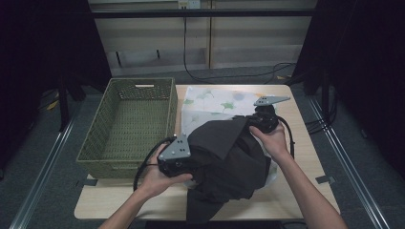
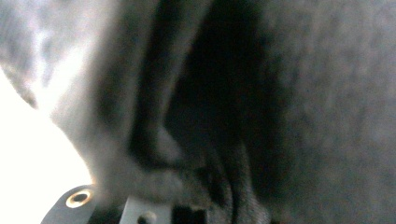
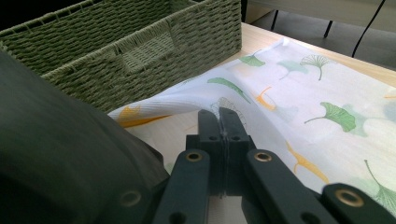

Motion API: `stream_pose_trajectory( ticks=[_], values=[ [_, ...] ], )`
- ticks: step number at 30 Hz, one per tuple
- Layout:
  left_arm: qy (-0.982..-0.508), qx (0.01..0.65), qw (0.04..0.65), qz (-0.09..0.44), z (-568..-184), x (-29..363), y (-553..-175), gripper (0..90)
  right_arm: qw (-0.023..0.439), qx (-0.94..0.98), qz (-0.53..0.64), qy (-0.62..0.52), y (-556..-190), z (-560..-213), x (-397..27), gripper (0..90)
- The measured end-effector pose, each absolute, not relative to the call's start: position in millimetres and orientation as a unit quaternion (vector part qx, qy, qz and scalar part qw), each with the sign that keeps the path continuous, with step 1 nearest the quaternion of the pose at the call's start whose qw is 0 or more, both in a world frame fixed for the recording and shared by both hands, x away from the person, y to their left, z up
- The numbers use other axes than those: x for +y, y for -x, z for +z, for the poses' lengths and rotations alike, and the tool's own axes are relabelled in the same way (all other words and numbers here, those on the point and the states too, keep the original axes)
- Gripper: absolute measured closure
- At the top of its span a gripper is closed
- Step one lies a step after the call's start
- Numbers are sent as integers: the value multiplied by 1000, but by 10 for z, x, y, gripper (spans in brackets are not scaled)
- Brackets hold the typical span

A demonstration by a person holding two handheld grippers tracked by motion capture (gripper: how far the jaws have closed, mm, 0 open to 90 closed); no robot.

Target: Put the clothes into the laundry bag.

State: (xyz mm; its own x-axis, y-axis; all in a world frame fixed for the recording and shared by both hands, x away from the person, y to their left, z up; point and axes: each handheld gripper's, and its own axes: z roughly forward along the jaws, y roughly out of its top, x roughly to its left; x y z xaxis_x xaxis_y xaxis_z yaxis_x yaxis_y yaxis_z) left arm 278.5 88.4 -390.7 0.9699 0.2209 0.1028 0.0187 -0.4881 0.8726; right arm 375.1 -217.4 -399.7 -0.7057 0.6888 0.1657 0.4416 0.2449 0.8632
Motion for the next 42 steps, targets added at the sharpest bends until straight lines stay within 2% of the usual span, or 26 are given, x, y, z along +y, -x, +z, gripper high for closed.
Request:
stream_pose_trajectory(
  ticks=[7,14,21,25,29,35,38,40,42],
  values=[
    [-887,95,443,87,-4287,780,-2866,674,134,773,503,-362,-3704,-3920,-2242,900],
    [-895,133,415,91,-4378,776,-2942,673,150,779,497,-353,-3640,-3838,-2253,900],
    [-864,175,460,108,-4156,916,-2972,680,159,781,494,-346,-3552,-3738,-2259,900],
    [-837,199,486,153,-3993,1011,-3000,683,160,780,496,-347,-3555,-3726,-2283,900],
    [-820,221,501,166,-3902,1013,-3066,685,158,778,499,-348,-3552,-3682,-2271,900],
    [-809,228,510,184,-3836,861,-3139,685,159,777,505,-341,-3509,-3582,-2231,900],
    [-831,214,477,188,-3968,676,-3187,683,156,777,505,-341,-3498,-3581,-2226,900],
    [-853,194,433,216,-4096,488,-3152,680,155,781,502,-337,-3487,-3583,-2216,900],
    [-861,202,423,194,-4206,337,-3113,678,152,784,499,-337,-3479,-3583,-2204,900]
  ],
)
